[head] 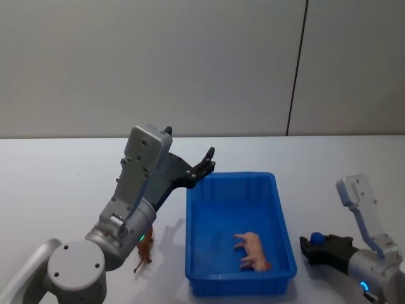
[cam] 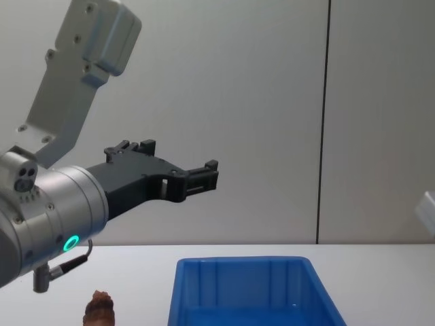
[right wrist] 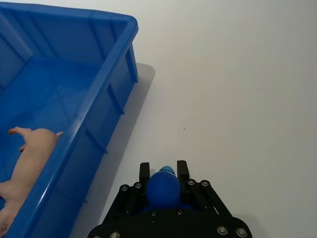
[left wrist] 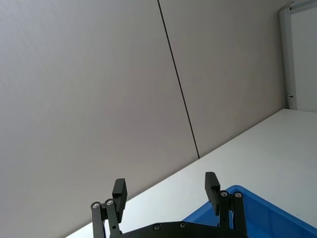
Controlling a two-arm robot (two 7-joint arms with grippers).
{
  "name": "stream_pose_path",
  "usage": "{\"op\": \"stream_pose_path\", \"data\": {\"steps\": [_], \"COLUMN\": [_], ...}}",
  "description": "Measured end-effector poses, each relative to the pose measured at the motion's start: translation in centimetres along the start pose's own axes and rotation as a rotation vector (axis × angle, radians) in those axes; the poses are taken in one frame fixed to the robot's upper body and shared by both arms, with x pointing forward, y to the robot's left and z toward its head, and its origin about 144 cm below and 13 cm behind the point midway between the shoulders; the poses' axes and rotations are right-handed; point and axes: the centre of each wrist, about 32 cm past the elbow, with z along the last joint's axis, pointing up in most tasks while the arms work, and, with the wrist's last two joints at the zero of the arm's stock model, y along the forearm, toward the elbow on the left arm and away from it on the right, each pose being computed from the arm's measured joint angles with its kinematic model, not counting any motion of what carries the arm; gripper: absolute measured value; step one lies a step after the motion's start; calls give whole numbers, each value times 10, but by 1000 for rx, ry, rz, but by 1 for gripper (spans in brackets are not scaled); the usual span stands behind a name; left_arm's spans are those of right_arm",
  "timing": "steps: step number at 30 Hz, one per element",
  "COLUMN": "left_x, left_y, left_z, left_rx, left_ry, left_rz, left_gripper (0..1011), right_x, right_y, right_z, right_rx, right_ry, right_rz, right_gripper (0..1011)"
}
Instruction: Pick up the two dolls from the table and place them into the box.
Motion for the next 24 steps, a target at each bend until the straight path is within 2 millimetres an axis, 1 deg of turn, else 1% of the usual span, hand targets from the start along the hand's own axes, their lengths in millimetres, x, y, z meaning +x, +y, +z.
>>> {"op": "stream_pose_path", "data": {"steps": [16, 24], "left_x": [0, 0], "left_y": [0, 0], "left_z": [0, 0], "left_rx": [0, 0], "left_ry": [0, 0], "left_rz": [0, 0], "left_gripper": [1001, 1001], "right_x": [3, 4], "right_y": [-8, -12], "right_z": [2, 7], "right_rx": [48, 99], "right_ry": [-23, -44], "right_rz": [-30, -33], "right_gripper": [234, 190]}}
